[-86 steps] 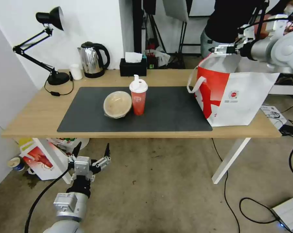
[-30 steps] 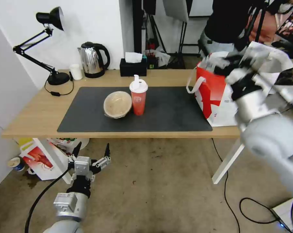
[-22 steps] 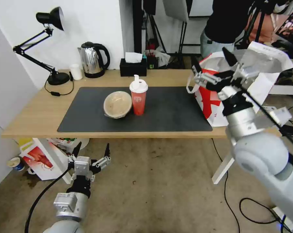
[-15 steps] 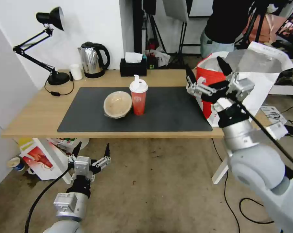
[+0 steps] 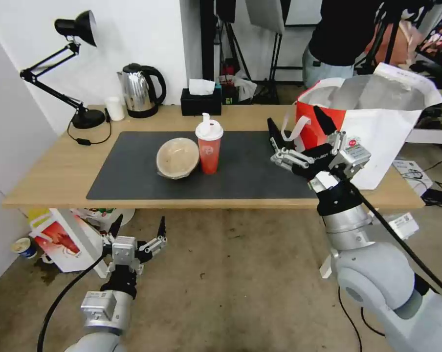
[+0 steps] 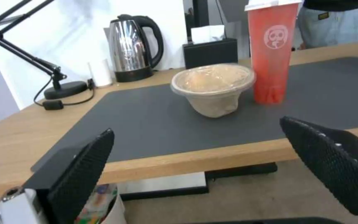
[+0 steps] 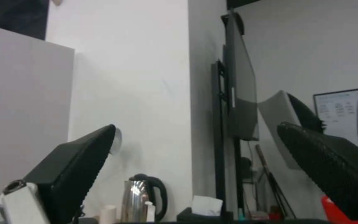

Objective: Pick up the trash from the table and place it into the takeout bag.

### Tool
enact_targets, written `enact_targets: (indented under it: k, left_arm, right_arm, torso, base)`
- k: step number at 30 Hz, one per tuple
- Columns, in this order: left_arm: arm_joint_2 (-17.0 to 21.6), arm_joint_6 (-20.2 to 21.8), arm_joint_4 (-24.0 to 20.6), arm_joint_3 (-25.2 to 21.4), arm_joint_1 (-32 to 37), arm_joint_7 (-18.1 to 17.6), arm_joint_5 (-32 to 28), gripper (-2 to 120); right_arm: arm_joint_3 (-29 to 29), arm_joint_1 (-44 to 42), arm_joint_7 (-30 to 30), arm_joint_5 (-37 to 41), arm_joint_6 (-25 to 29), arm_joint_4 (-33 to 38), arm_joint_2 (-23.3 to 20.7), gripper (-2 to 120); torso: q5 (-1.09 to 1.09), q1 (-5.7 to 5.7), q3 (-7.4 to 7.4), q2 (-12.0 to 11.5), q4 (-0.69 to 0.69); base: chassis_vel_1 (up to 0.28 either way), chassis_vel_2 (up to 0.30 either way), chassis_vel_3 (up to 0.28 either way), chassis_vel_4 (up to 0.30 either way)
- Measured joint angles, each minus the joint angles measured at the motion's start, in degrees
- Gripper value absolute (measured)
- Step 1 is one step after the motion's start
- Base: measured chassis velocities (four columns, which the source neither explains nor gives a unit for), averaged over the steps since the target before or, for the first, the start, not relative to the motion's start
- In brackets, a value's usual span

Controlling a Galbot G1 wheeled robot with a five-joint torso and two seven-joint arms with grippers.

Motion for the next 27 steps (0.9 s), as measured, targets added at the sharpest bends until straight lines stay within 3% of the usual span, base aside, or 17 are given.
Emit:
enact_targets:
  k: [15,27]
  left_arm:
    - [0.0,0.0,0.0,0.0,0.0,0.0,0.0,100]
    - [0.0,0.0,0.0,0.0,0.0,0.0,0.0,100]
  right_arm:
    - [-1.0,-10.7,3.9,-9.8,3.1,1.3,5.7,100]
    - [-2.2,-16.8,6.9,-15.4,7.6,-0.5,6.2,100]
  torso:
    - [-0.01,0.0,0.01,0.0,0.0]
    - [-0.01,0.0,0.0,0.0,0.01]
  base:
    - [0.0,0.0,0.0,0.0]
    - [0.0,0.0,0.0,0.0]
